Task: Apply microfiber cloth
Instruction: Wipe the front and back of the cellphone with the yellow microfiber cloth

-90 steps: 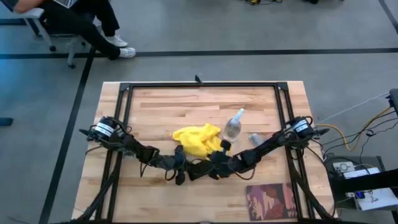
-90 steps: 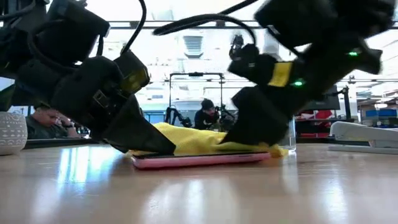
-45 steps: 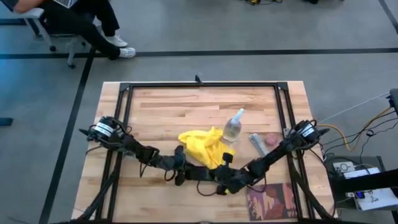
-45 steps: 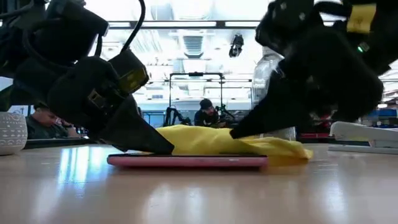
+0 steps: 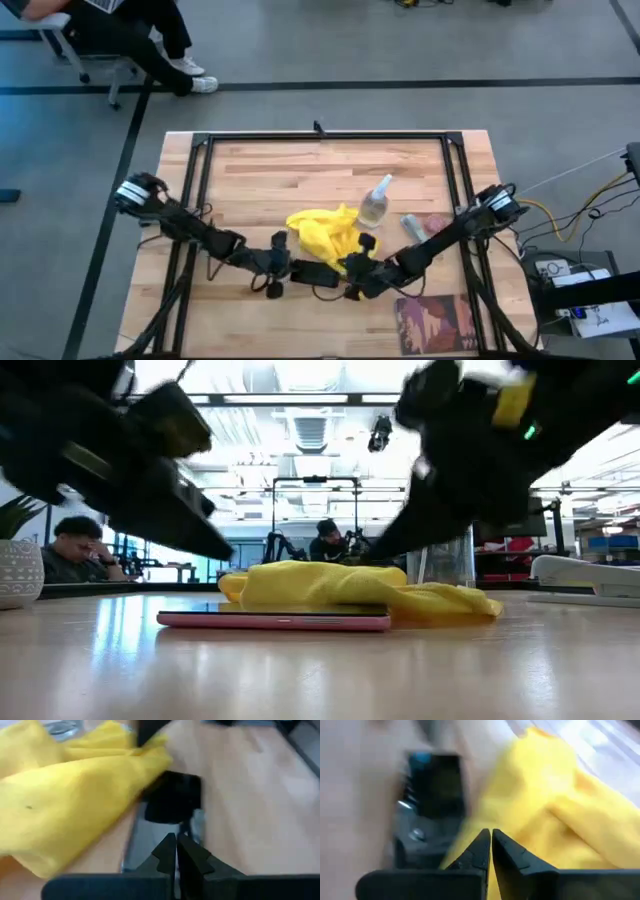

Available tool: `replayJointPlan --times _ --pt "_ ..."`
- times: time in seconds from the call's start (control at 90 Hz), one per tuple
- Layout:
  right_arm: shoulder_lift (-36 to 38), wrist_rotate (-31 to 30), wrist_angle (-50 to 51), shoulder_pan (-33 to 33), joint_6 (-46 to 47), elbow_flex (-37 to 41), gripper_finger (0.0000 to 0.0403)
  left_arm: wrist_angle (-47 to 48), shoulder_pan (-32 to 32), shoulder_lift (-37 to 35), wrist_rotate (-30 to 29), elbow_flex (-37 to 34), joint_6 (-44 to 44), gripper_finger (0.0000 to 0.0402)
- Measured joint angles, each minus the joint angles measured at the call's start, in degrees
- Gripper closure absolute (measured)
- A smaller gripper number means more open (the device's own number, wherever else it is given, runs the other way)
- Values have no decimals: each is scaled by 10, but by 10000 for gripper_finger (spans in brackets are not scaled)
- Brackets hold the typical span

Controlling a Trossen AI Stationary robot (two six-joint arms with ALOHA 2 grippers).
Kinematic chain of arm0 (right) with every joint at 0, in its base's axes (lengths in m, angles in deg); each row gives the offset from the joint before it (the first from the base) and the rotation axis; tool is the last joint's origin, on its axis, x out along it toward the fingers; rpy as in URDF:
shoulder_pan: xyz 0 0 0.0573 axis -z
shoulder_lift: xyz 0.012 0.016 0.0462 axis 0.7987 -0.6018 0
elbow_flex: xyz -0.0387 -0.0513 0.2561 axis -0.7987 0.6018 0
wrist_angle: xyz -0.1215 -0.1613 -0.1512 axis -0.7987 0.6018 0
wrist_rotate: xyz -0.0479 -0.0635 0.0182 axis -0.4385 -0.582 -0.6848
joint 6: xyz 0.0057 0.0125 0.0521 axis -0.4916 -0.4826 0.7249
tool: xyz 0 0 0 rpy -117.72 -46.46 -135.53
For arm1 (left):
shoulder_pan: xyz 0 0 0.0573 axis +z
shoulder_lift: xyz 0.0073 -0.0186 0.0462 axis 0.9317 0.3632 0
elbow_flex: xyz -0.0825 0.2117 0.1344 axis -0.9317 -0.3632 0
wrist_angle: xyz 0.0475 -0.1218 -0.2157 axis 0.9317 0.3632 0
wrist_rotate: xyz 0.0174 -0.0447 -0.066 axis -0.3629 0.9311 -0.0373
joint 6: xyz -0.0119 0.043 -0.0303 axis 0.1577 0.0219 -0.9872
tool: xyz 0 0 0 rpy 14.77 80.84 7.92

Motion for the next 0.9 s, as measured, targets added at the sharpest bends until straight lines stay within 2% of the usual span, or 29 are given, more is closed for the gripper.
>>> replayJointPlan --times 0.089,0.244,0.344,0.456,0.644,0.9 --pt "0 5 13 23 -2 1 403 -12 -35 -8 0 1 -23 402" --pt "-8 61 -5 59 -53 1 403 -18 -84 19 4 1 -112 402" --pt "-18 77 -33 72 -93 1 403 -21 -95 57 22 2 -178 402" --pt "-30 117 -85 75 -134 -2 403 -28 -93 102 11 2 -222 402" --pt "-60 168 -145 71 -156 -1 403 -40 -77 149 -53 7 -234 402" --pt "-96 199 -172 66 -177 -35 403 -34 -39 143 -103 5 -173 402"
